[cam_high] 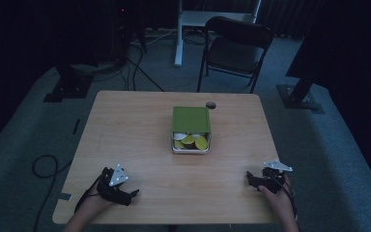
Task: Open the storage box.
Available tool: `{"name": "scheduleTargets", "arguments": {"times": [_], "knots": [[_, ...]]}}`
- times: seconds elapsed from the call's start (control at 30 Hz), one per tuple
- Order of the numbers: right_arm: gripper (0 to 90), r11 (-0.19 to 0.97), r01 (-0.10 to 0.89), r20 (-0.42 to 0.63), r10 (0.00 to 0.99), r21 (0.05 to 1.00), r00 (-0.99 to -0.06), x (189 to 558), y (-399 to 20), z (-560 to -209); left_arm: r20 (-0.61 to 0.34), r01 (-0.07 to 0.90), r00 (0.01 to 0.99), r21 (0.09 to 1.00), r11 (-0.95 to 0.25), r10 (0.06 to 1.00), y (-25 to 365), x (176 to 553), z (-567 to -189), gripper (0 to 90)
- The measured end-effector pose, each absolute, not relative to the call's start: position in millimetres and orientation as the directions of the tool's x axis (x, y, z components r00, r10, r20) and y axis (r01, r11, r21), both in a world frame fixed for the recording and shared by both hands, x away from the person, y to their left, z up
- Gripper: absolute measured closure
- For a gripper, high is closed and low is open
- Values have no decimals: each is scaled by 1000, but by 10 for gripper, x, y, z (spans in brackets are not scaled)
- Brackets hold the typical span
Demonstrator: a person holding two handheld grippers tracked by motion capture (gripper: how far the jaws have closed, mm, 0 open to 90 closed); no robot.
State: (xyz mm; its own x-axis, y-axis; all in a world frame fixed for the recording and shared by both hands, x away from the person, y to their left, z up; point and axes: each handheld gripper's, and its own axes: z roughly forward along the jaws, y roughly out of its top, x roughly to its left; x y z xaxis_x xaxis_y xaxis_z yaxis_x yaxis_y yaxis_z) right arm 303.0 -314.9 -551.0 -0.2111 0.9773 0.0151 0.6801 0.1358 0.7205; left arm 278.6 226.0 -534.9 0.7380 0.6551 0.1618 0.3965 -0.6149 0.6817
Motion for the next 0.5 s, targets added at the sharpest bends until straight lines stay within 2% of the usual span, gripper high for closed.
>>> {"name": "scheduleTargets", "arguments": {"times": [0.5], "knots": [[106, 136, 680, 14, 977, 721, -212, 3030, -3150, -5511, 198, 299, 778, 717, -629, 596, 2010, 2826, -5086, 32]]}}
